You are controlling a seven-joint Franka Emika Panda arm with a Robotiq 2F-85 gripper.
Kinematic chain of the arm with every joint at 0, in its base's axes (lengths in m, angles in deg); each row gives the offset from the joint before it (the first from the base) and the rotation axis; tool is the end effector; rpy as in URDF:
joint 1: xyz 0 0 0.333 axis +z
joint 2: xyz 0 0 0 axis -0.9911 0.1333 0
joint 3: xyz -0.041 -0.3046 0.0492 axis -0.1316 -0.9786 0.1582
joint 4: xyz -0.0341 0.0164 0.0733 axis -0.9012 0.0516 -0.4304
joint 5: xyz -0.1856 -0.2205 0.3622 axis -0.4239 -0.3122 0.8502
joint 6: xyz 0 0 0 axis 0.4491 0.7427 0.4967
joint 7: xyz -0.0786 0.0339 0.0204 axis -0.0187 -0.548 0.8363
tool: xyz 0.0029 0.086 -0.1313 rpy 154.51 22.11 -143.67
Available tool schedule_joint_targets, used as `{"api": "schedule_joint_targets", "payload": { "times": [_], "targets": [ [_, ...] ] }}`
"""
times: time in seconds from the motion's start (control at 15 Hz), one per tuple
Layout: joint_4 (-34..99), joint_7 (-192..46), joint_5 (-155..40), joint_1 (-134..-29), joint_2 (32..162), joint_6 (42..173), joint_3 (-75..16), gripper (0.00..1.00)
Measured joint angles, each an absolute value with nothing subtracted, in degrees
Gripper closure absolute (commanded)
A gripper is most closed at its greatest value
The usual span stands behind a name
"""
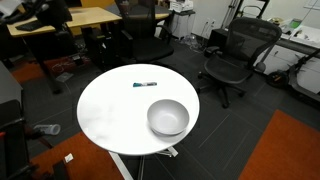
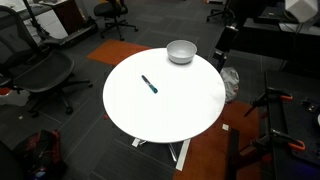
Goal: Put the marker in the bowl
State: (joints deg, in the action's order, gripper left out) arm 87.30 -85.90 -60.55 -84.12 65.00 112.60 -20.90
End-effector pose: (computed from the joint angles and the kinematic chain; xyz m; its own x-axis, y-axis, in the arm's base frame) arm 0.4979 0.0208 0.2704 0.9729 -0.1689 0.1582 -0.1797 -0.9821 0.0565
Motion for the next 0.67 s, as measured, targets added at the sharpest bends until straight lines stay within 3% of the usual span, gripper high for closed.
{"api": "schedule_joint_targets", "payload": {
  "times": [0.67],
  "targets": [
    [71.68, -104.6, -66.19, -83.53, 85.53, 119.21, -20.54, 0.0]
  ]
}}
